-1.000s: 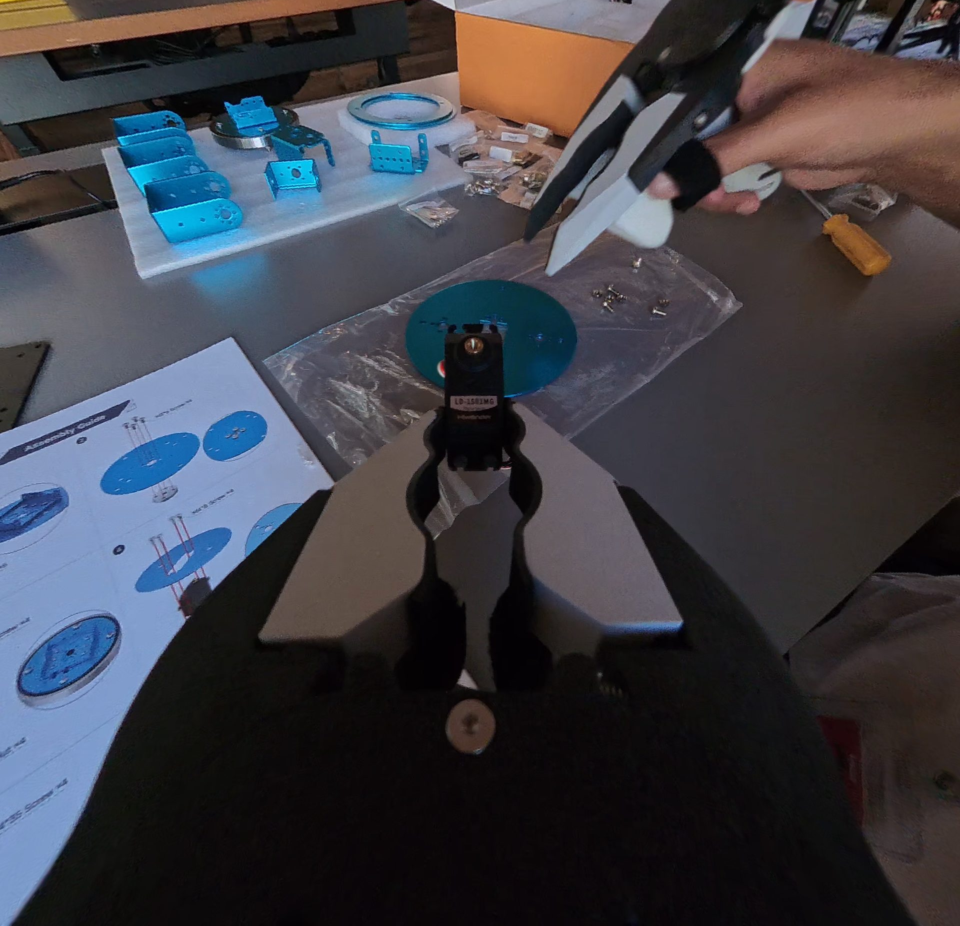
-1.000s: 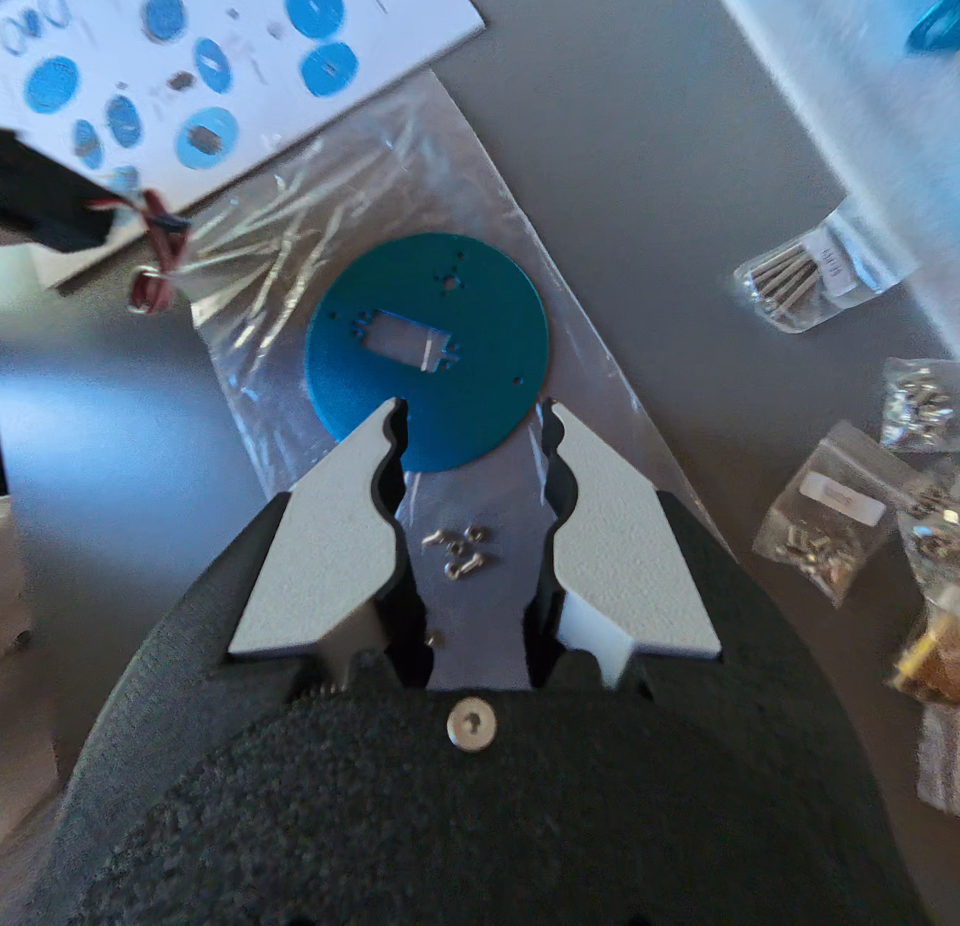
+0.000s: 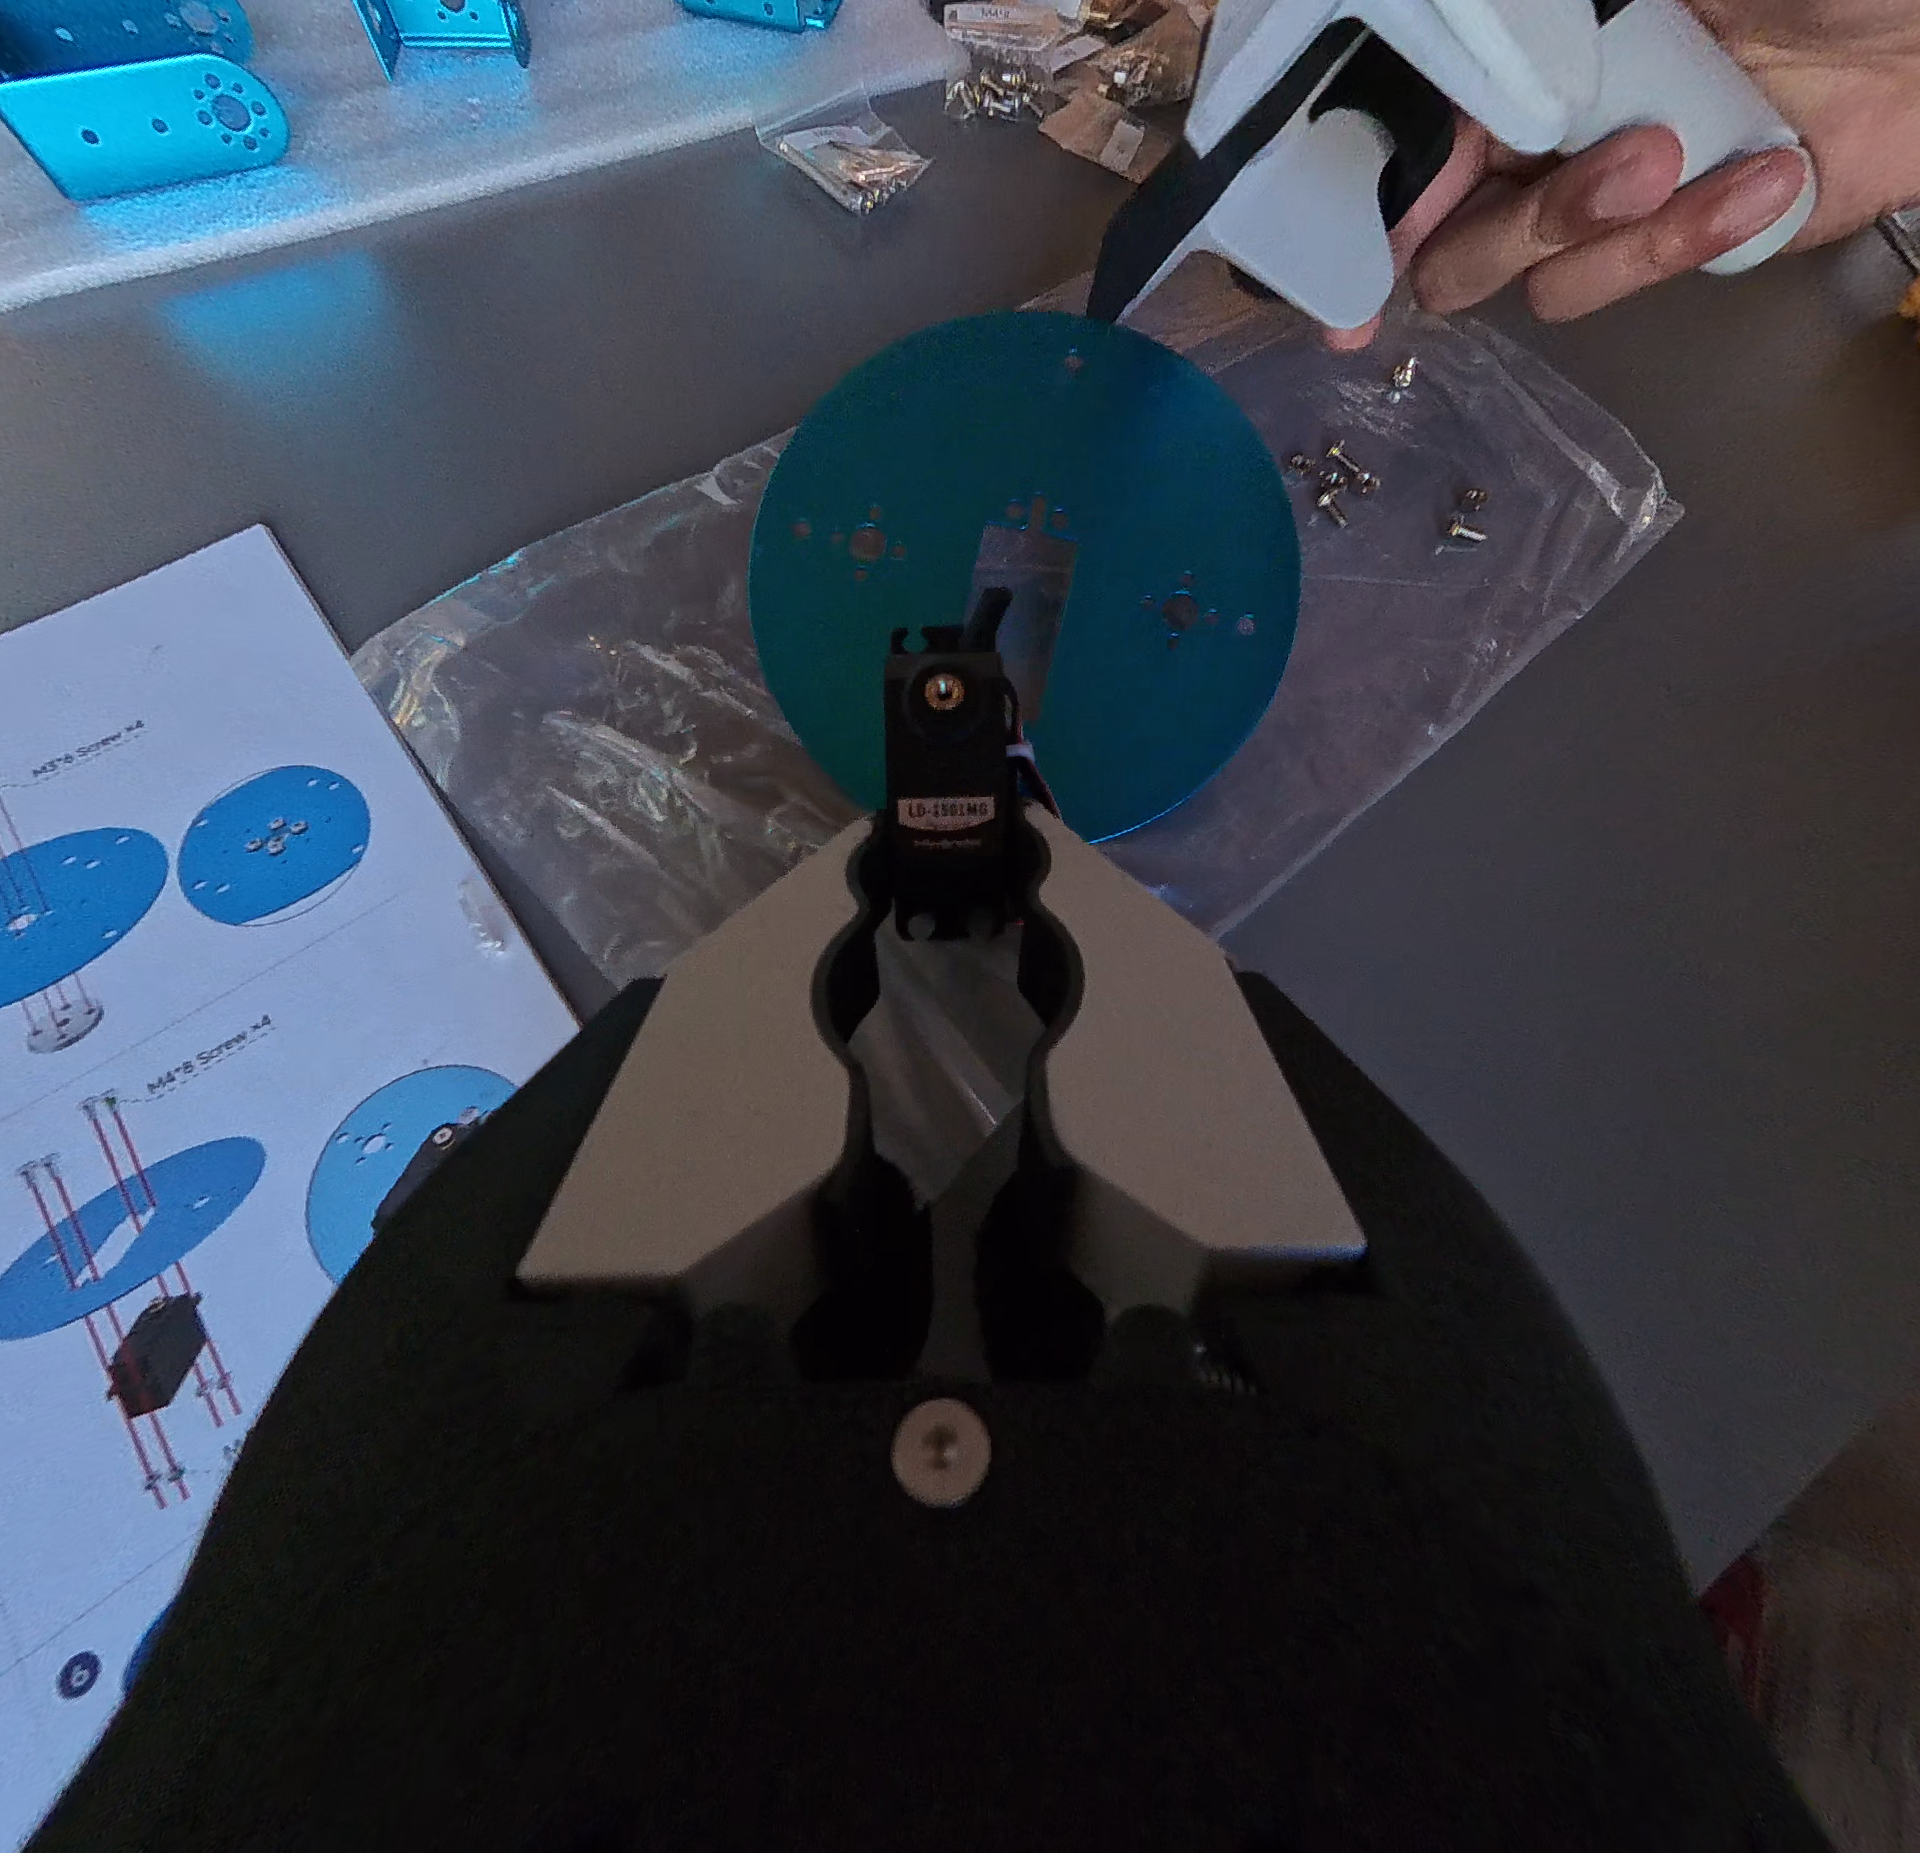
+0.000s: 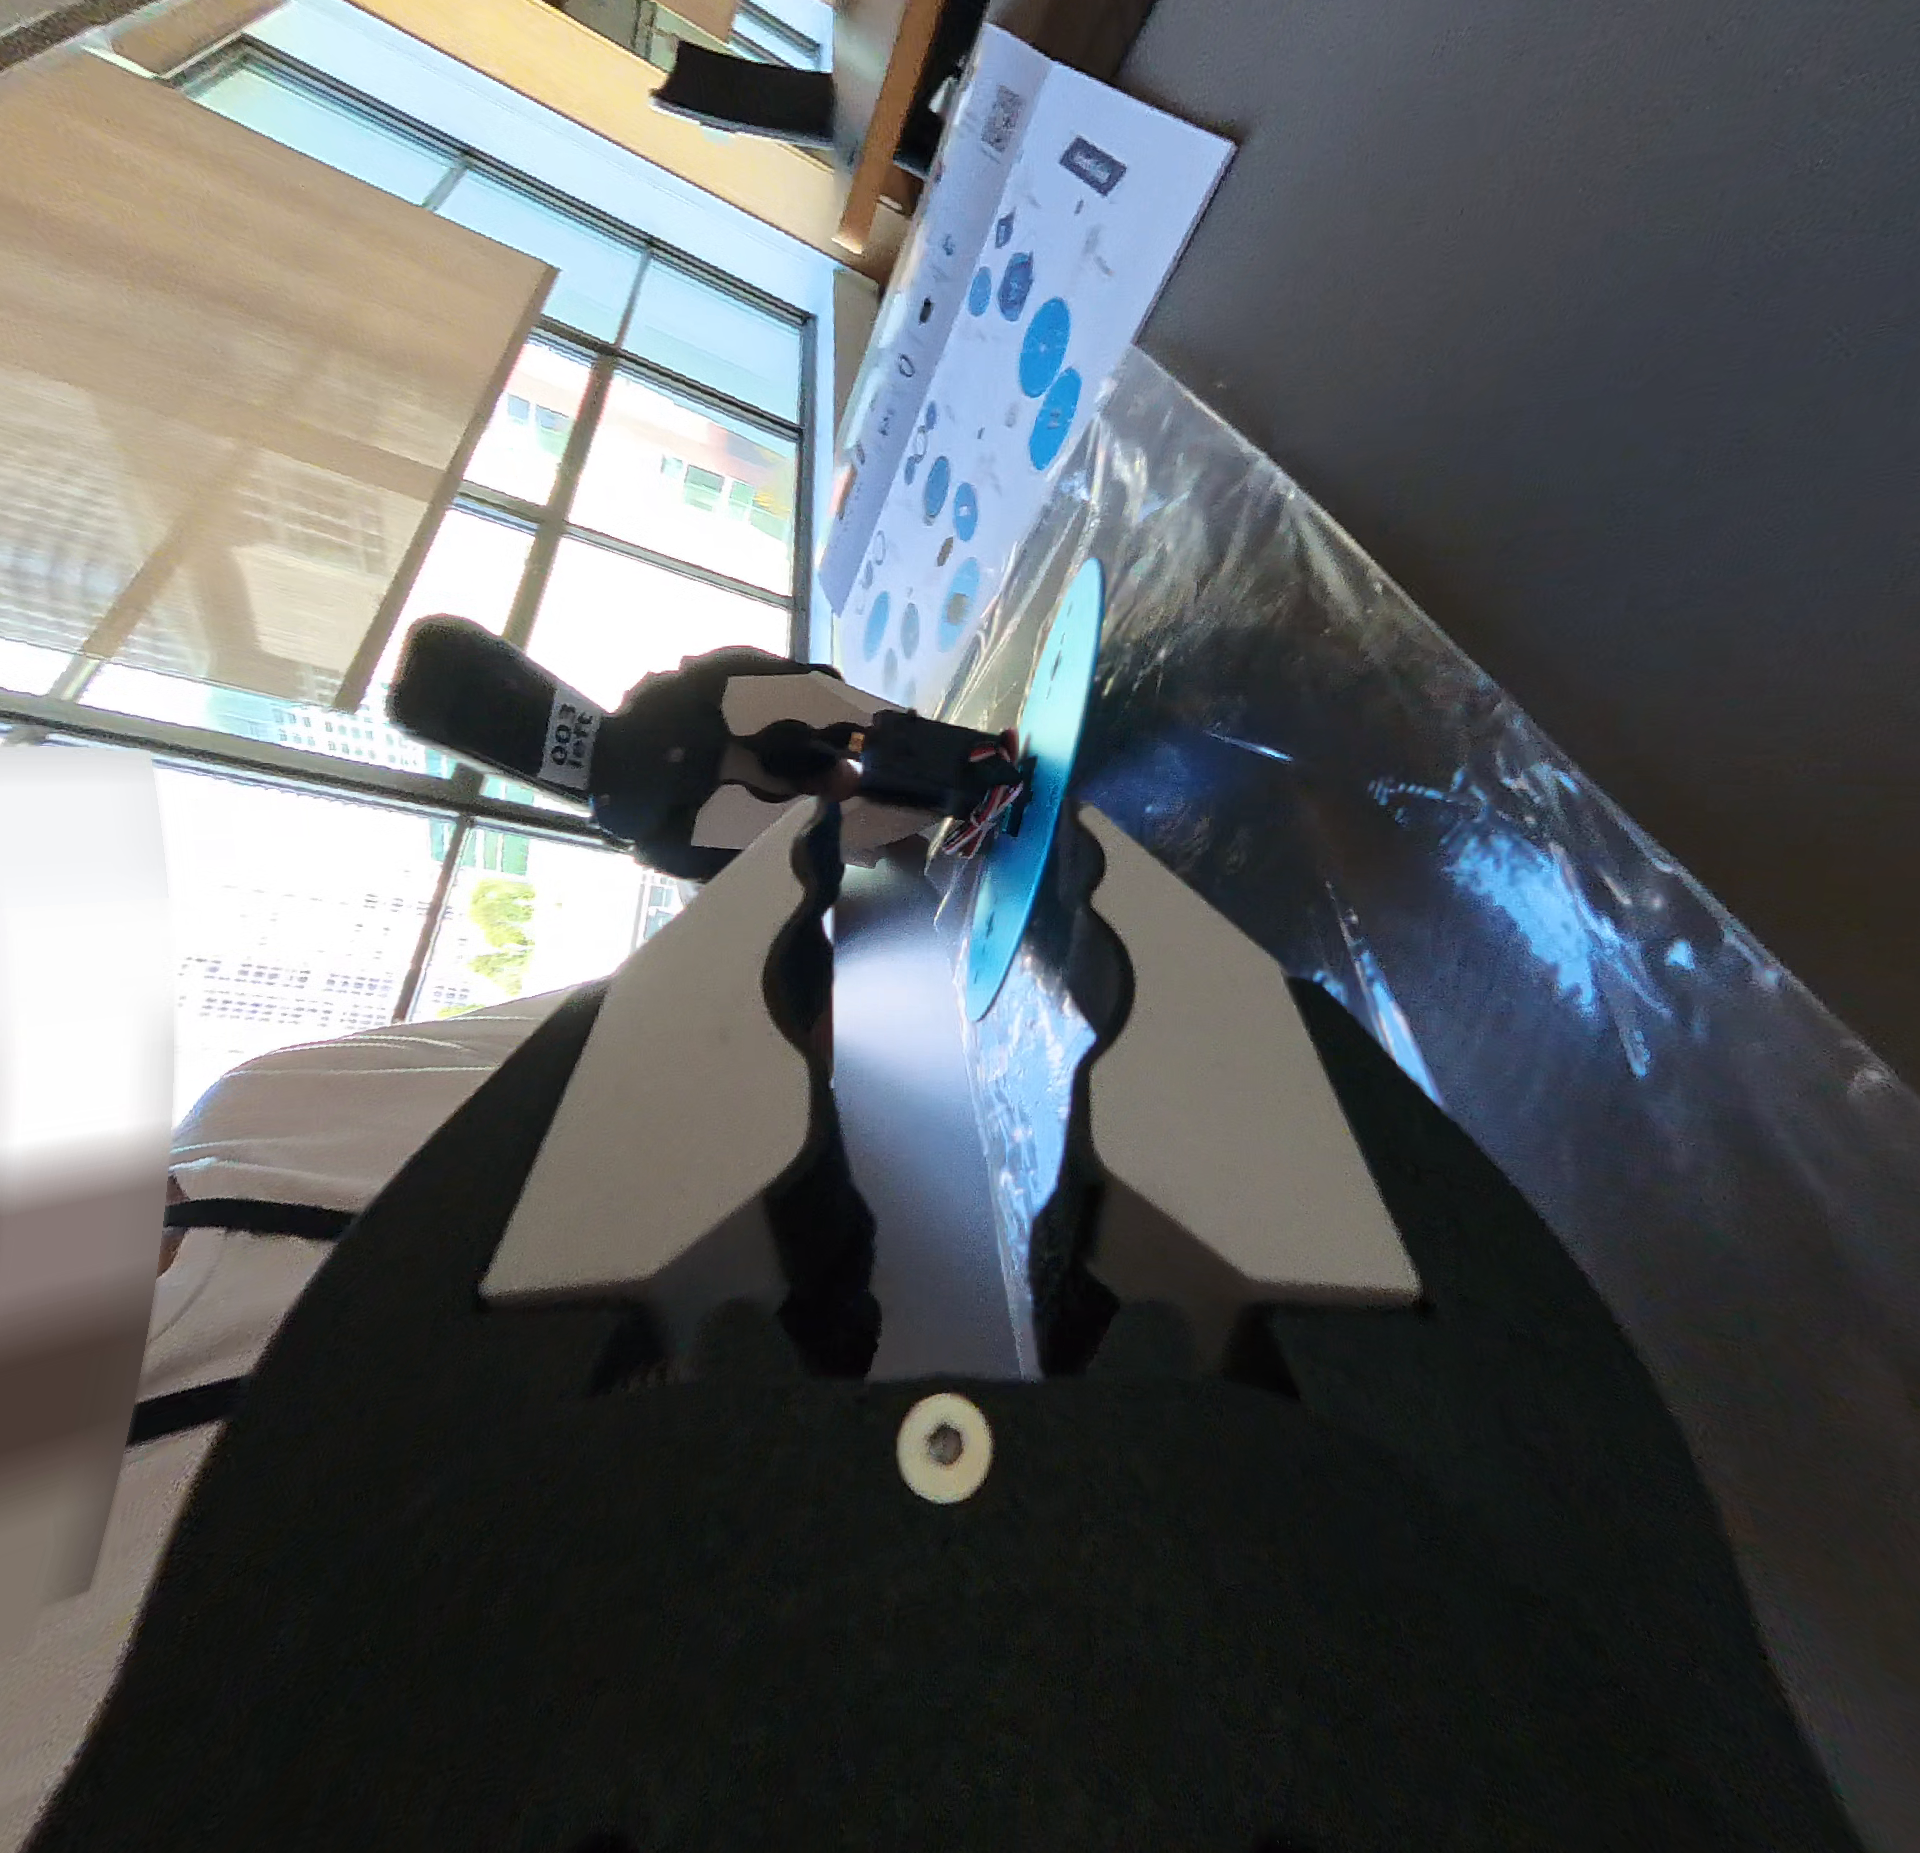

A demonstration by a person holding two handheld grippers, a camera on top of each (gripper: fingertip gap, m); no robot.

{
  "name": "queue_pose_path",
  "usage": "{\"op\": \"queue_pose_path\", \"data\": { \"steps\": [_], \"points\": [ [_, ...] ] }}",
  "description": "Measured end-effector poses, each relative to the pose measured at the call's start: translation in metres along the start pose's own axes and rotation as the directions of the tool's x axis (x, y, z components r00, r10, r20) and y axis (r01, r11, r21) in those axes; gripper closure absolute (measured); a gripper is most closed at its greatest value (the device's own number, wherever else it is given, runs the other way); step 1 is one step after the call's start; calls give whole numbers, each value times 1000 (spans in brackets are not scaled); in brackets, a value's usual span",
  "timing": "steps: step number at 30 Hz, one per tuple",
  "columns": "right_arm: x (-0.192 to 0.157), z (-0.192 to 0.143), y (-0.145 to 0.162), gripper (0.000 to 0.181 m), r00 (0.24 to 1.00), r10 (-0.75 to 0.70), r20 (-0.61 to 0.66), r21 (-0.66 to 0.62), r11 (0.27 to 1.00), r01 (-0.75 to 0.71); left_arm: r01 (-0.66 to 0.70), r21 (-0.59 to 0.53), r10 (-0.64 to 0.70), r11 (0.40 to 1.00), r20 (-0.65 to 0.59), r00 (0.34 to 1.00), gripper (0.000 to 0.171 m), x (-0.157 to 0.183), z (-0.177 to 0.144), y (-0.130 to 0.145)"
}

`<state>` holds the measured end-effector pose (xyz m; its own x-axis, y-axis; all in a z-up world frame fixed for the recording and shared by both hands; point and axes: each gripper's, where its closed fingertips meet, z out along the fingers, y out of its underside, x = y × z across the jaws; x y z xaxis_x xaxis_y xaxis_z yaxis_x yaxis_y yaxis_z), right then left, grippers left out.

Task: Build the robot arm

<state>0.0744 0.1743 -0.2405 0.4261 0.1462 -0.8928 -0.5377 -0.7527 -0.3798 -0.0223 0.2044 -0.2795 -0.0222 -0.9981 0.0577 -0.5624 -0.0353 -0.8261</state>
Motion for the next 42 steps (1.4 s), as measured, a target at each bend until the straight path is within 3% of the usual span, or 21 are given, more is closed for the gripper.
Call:
{"op": "queue_pose_path", "data": {
  "steps": [4, 7, 10, 16, 21, 26, 29, 33, 38, 42],
  "points": [
    [3, 16, 26, 147, 1000, -9, -5, -136, 991, 8, -15, -1, 15, 1000, -3, 1000, 151, 2, 0, 0],
    [12, 27, 30, 179, 995, -60, -75, -158, 986, 47, -12, -4, 12, 1000, -10, 1000, 151, 2, 0, 1],
    [6, 19, 17, 181, 989, -103, -110, -109, 990, 91, -14, 26, 15, 1000, -16, 1000, 151, 3, -4, -4],
    [-26, -32, -12, 181, 985, -137, -100, 54, 988, 143, -81, 56, 84, 995, -61, 995, 152, 9, -12, -35],
    [-53, -77, -27, 181, 992, -126, -26, 222, 967, 129, -135, -32, 128, 990, -177, 976, 151, 24, 21, -37],
    [-56, -68, -11, 181, 994, -88, 70, 224, 972, 71, -157, -133, 126, 979, -217, 968, 151, 22, 43, -28],
    [-56, -66, -15, 181, 993, -82, 86, 247, 967, 58, -124, -104, 100, 987, -212, 972, 151, 8, 36, -48],
    [-73, -82, -25, 181, 985, -146, 93, 326, 939, 109, -21, 4, 21, 1000, -303, 953, 151, 3, 35, -91],
    [-75, -97, -26, 181, 983, -183, 33, 345, 925, 160, -132, -123, 99, 984, -245, 964, 151, 2, 66, -52],
    [-66, -93, -24, 181, 988, -149, 43, 322, 938, 128, -117, -121, 86, 986, -235, 968, 151, 3, 62, -43]
  ]
}}
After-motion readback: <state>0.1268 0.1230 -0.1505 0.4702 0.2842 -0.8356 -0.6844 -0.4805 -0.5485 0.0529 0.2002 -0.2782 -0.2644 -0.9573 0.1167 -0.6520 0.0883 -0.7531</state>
